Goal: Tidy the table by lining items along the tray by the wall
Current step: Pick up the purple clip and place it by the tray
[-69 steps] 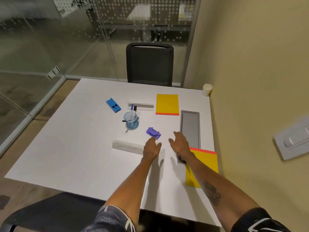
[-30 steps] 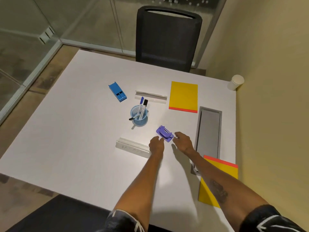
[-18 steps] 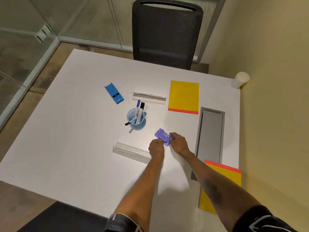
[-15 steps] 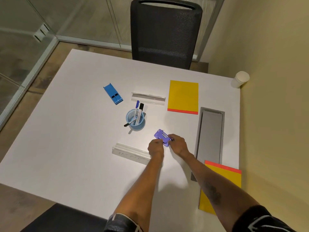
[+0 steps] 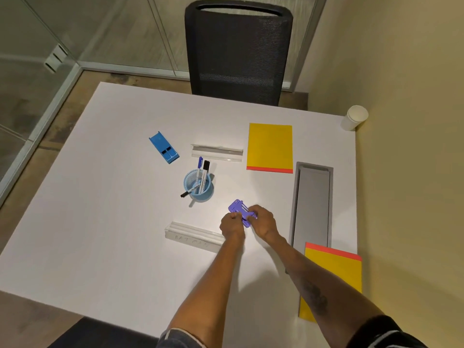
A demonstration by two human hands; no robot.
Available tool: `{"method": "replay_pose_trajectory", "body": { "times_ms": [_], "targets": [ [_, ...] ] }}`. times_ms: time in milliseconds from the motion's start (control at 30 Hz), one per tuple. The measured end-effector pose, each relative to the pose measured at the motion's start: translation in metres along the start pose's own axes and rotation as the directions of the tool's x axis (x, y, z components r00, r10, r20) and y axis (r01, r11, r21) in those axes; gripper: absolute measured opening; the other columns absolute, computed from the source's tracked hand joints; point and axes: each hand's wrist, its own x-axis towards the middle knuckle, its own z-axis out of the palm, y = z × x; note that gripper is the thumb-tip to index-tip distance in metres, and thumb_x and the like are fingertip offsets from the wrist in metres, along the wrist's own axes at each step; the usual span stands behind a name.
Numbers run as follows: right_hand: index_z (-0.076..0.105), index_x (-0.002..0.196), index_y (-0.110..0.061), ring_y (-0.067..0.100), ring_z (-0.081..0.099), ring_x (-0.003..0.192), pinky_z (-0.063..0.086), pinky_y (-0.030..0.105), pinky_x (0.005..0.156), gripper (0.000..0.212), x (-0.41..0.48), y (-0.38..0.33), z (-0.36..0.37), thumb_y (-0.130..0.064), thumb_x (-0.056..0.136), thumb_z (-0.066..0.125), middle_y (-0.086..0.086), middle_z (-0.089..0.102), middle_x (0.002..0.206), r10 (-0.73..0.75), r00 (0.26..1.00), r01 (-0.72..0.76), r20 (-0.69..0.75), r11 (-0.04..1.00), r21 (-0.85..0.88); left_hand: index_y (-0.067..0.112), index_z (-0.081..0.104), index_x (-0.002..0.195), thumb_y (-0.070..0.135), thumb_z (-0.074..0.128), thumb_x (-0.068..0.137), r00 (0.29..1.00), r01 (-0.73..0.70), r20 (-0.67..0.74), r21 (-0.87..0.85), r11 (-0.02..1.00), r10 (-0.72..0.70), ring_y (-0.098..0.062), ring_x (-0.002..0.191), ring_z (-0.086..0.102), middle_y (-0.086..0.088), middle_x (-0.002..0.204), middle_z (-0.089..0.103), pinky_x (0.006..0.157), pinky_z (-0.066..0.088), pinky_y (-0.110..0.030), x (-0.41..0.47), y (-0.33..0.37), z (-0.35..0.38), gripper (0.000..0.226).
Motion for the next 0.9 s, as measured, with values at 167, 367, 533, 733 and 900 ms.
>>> {"method": "replay_pose_trajectory", "body": {
  "times_ms": [167, 367, 533, 733, 900],
  "targets": [
    [0.064, 0.111, -0.002, 0.021, 0.055, 0.09, 0.045, 0.033, 0.085, 0.027, -0.004, 0.005, -0.014, -0.015, 0.088, 0.069, 0.015, 0.066, 0.112, -0.014, 0.999, 0.017, -0.034, 0.996, 0.088, 0.007, 0.064, 0.08, 0.009, 0.05, 0.09, 0.989, -0.111, 0.093, -0.011, 0.994, 0.111, -0.022, 0.075, 0.051, -0.015, 0.081, 0.062, 0.059, 0.039, -0.024, -0.007, 0.005, 0.0, 0.017],
    [0.063, 0.122, -0.003, 0.03, 0.062, 0.108, 0.047, 0.037, 0.095, 0.037, -0.011, 0.011, -0.048, -0.016, 0.088, 0.069, 0.013, 0.067, 0.119, 0.024, 0.995, -0.006, -0.1, 0.983, 0.184, 0.006, 0.064, 0.079, 0.006, 0.05, 0.09, 0.961, -0.212, 0.179, 0.001, 0.977, 0.209, -0.022, 0.076, 0.053, -0.011, 0.081, 0.062, 0.07, 0.045, -0.029, -0.021, 0.022, 0.023, 0.018],
    [0.064, 0.127, -0.01, 0.028, 0.063, 0.113, 0.049, 0.037, 0.101, 0.04, -0.02, 0.032, -0.08, -0.025, 0.09, 0.069, 0.008, 0.068, 0.124, 0.067, 0.98, -0.033, -0.185, 0.983, 0.178, -0.002, 0.072, 0.103, 0.007, 0.054, 0.091, 0.951, -0.245, 0.194, -0.013, 0.969, 0.243, -0.024, 0.084, 0.06, -0.02, 0.106, 0.073, 0.093, 0.056, -0.042, -0.039, 0.03, 0.061, 0.024],
    [0.064, 0.13, -0.009, 0.029, 0.063, 0.115, 0.049, 0.044, 0.103, 0.045, -0.033, 0.068, -0.11, -0.021, 0.087, 0.072, 0.011, 0.066, 0.129, 0.136, 0.958, -0.078, -0.252, 0.971, 0.226, -0.003, 0.074, 0.101, 0.006, 0.055, 0.092, 0.921, -0.294, 0.27, 0.007, 0.956, 0.281, -0.023, 0.085, 0.062, -0.021, 0.105, 0.073, 0.091, 0.057, -0.044, -0.065, 0.031, 0.103, 0.023],
    [0.06, 0.129, -0.004, 0.031, 0.063, 0.112, 0.052, 0.041, 0.099, 0.047, -0.041, 0.094, -0.135, -0.015, 0.085, 0.073, 0.013, 0.067, 0.124, 0.2, 0.927, -0.104, -0.319, 0.95, 0.295, -0.004, 0.073, 0.103, 0.011, 0.057, 0.094, 0.886, -0.348, 0.342, 0.048, 0.936, 0.313, -0.031, 0.084, 0.064, -0.022, 0.105, 0.072, 0.083, 0.056, -0.042, -0.084, 0.031, 0.139, 0.023]
  ]
}}
